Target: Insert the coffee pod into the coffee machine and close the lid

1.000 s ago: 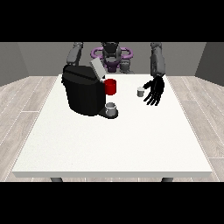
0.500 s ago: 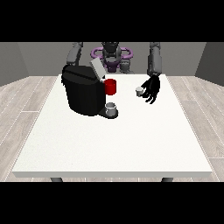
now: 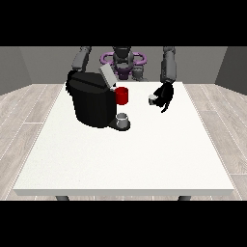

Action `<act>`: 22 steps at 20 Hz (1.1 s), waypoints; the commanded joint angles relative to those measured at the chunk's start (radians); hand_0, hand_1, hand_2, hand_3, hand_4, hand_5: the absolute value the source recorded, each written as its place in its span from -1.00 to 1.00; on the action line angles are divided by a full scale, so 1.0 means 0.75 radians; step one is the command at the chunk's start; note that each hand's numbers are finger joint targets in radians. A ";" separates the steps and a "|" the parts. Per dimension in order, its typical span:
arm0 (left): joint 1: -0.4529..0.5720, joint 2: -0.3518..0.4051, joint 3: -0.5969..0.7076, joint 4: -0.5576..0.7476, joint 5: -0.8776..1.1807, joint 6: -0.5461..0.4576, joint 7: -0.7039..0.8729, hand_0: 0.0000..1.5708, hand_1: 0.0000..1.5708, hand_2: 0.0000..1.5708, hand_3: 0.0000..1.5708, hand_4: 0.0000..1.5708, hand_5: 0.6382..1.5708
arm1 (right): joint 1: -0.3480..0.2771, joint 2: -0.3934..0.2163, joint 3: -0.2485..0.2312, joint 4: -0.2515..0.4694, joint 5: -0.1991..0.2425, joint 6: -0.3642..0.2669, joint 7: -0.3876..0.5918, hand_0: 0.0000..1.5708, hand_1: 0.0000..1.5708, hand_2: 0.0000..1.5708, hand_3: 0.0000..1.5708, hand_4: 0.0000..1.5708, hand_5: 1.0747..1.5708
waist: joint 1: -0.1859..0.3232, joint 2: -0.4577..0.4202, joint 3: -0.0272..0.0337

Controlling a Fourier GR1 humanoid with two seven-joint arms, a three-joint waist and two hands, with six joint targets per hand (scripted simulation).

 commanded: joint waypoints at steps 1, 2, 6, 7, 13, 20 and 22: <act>0.044 -0.070 -0.007 -0.005 0.037 -0.035 -0.094 0.98 0.98 0.94 0.82 -0.10 1.00 | 0.094 -0.020 -0.026 0.054 -0.025 0.050 -0.086 -1.00 -1.00 -1.00 -1.00 -0.60 1.00 | 0.022 -0.046 -0.0109; -0.011 -0.059 0.011 0.031 0.032 -0.029 -0.105 0.88 0.88 0.87 0.76 -0.11 1.00 | 0.014 -0.055 -0.045 0.022 -0.046 0.057 -0.016 -1.00 -1.00 -1.00 -1.00 -0.63 1.00 | 0.001 -0.014 -0.0113; -0.077 -0.129 0.000 -0.018 0.029 -0.091 0.002 0.75 0.75 0.76 0.69 -0.16 1.00 | 0.057 -0.008 -0.018 0.121 -0.007 0.019 -0.063 -1.00 -1.00 -1.00 -1.00 -0.64 1.00 | 0.048 -0.100 -0.0107; -0.071 -0.117 0.017 -0.007 0.035 -0.078 -0.055 0.78 0.78 0.78 0.66 -0.20 1.00 | 0.013 -0.006 -0.036 0.156 -0.008 -0.009 -0.083 -1.00 -1.00 -1.00 -1.00 -0.67 1.00 | 0.076 -0.058 -0.0109; -0.071 -0.129 0.056 0.007 0.043 -0.099 -0.037 0.84 0.84 0.77 0.65 -0.26 1.00 | 0.054 -0.016 0.004 0.066 0.003 -0.014 0.002 -1.00 -1.00 -1.00 -1.00 -0.70 1.00 | 0.040 -0.150 -0.0113; -0.175 -0.202 0.079 -0.140 0.131 -0.281 0.155 0.52 0.52 0.59 0.65 -0.27 1.00 | 0.113 -0.046 -0.049 0.200 -0.032 0.046 -0.108 -1.00 -1.00 -1.00 -1.00 -0.57 1.00 | 0.098 -0.243 -0.0105; -0.276 -0.229 0.073 -0.130 0.120 -0.285 0.208 0.85 0.85 0.84 0.77 -0.23 1.00 | 0.031 -0.046 -0.006 0.139 0.003 0.010 0.015 -1.00 -1.00 -1.00 -1.00 -0.61 1.00 | 0.041 -0.244 -0.0110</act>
